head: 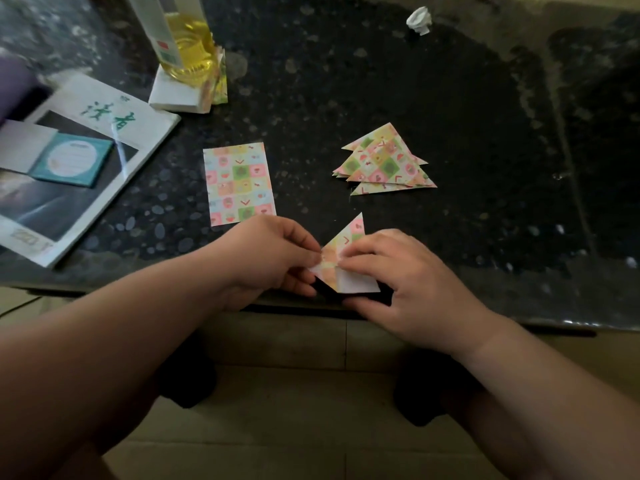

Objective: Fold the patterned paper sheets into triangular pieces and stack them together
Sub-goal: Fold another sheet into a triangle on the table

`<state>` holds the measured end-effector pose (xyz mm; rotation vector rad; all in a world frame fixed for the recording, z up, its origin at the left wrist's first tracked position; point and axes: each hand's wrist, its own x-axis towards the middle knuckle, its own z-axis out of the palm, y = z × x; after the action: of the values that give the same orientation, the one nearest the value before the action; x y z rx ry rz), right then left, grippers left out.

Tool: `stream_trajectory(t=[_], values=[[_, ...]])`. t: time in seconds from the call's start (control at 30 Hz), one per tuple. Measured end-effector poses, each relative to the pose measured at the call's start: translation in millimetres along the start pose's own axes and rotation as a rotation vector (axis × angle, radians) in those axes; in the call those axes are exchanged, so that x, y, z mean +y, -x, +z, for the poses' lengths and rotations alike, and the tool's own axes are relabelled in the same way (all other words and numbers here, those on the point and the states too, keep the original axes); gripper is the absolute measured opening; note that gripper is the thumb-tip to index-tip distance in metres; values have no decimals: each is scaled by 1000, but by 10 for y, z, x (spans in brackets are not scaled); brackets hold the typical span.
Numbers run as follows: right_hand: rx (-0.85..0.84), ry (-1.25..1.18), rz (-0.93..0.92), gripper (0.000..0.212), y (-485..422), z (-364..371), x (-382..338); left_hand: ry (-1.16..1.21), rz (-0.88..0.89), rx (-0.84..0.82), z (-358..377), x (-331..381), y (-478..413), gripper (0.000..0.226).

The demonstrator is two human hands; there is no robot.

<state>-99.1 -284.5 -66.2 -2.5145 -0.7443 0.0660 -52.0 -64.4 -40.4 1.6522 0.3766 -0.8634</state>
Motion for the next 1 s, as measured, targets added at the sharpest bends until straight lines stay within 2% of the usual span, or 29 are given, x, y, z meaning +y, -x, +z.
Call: stream_trajectory(t=[0.07, 0.1, 0.2, 0.27, 0.33, 0.43, 0.63, 0.83, 0.9, 1.0], values=[[57, -4, -22, 27, -14, 44, 18, -196, 54, 9, -14, -4, 24, 5], [70, 0, -26, 23, -23, 54, 27, -383, 126, 25, -33, -11, 49, 6], [67, 7, -15, 19, -43, 94, 36, -959, 440, 41, -88, -75, 151, 23], [67, -3, -15, 17, -50, 128, 22, -1117, 600, 28, -97, -170, 186, 32], [64, -25, -10, 17, -65, 151, 5, -1147, 719, 92, -74, -278, 172, 27], [65, -94, 17, 19, -90, 161, -2, -1095, 782, 189, -30, -374, 118, 13], [-17, -231, 213, 28, -203, 103, 18, -1008, 677, 234, -26, -387, 80, 14], [-191, -282, 371, 9, -366, -15, -38, -1026, 485, 238, 30, -292, 76, 6], [-235, -324, 398, 18, -391, -43, -65, -1027, 486, 235, 40, -302, 76, 5], [-309, -311, 392, 31, -401, -49, -91, -1015, 509, 225, 48, -343, 88, 15]])
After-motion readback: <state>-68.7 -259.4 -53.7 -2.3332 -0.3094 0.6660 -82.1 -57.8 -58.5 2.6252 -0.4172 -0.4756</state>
